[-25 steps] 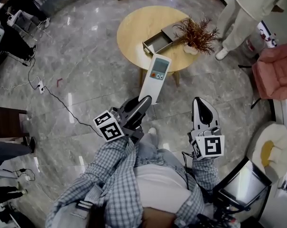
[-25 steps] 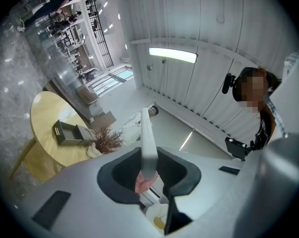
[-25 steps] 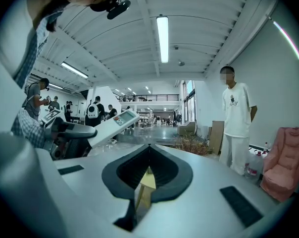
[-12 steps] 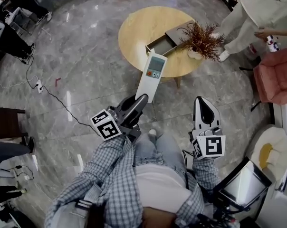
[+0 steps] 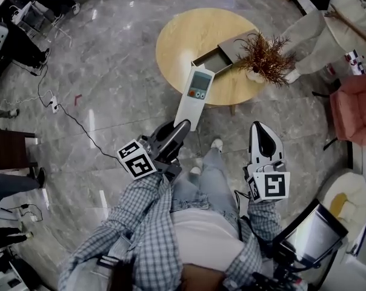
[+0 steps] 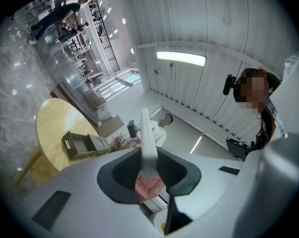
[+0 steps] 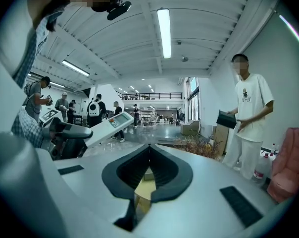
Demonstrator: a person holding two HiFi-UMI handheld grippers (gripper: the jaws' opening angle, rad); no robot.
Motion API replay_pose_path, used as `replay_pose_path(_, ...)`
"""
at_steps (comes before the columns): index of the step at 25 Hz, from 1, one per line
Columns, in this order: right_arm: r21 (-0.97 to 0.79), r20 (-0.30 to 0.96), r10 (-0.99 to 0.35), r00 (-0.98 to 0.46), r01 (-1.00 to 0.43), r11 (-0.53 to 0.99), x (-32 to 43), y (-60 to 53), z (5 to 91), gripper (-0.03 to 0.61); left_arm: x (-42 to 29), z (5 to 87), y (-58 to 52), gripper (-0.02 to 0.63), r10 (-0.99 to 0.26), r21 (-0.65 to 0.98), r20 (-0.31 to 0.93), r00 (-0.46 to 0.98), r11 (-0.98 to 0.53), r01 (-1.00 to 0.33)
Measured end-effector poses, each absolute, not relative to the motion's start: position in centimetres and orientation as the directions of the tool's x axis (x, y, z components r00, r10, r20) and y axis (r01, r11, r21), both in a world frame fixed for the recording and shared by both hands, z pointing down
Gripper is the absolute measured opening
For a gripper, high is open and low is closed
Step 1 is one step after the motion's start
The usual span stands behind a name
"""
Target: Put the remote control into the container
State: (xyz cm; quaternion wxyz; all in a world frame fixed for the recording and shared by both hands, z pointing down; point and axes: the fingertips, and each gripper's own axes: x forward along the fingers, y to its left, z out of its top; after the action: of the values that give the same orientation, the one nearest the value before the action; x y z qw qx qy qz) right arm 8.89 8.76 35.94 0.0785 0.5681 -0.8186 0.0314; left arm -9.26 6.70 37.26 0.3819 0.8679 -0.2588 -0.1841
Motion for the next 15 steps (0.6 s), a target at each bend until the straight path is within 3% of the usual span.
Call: replay_pose_path(15,0.041,0.142,-0.895,-0.424,-0.900,0.433,13.0,-1.7,35.5,0.006,-4.1,36.8,-2.3,0.098,-0.630,0.748,-0.103,0.770,-0.559,-0.358)
